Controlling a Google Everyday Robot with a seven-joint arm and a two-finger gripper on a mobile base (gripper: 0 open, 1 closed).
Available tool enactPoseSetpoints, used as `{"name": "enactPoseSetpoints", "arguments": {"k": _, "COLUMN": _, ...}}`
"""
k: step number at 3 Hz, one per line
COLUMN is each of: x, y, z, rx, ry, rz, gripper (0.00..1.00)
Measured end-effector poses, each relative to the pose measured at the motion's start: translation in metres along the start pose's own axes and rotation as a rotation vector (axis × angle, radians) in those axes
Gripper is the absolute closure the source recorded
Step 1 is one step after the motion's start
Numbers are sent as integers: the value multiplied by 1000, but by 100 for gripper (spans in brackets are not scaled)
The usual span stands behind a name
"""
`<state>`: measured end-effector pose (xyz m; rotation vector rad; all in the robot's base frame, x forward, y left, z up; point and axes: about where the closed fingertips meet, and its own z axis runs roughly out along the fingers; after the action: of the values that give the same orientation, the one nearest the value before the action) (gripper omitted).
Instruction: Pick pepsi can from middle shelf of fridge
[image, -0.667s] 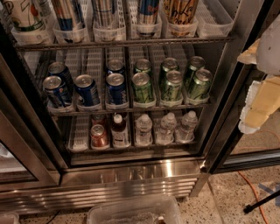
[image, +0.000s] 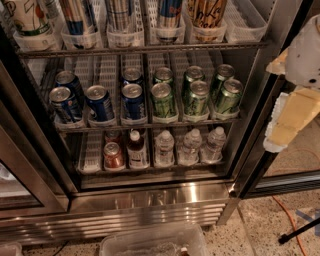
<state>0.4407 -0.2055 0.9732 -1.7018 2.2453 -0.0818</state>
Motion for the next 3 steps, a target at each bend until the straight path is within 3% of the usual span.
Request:
{"name": "enactPoseSetpoints", "arguments": {"k": 1, "x": -32, "y": 12, "z": 14, "rx": -21, "ry": -10, "rz": 6, "gripper": 0}}
{"name": "enactPoseSetpoints", "arguments": {"k": 2, "x": -65, "y": 31, "z": 33, "rx": -58, "ry": -69, "rz": 49, "gripper": 0}}
{"name": "enactPoseSetpoints", "arguments": {"k": 3, "x": -80, "y": 55, "z": 54, "rx": -89, "ry": -197, "rz": 111, "gripper": 0}}
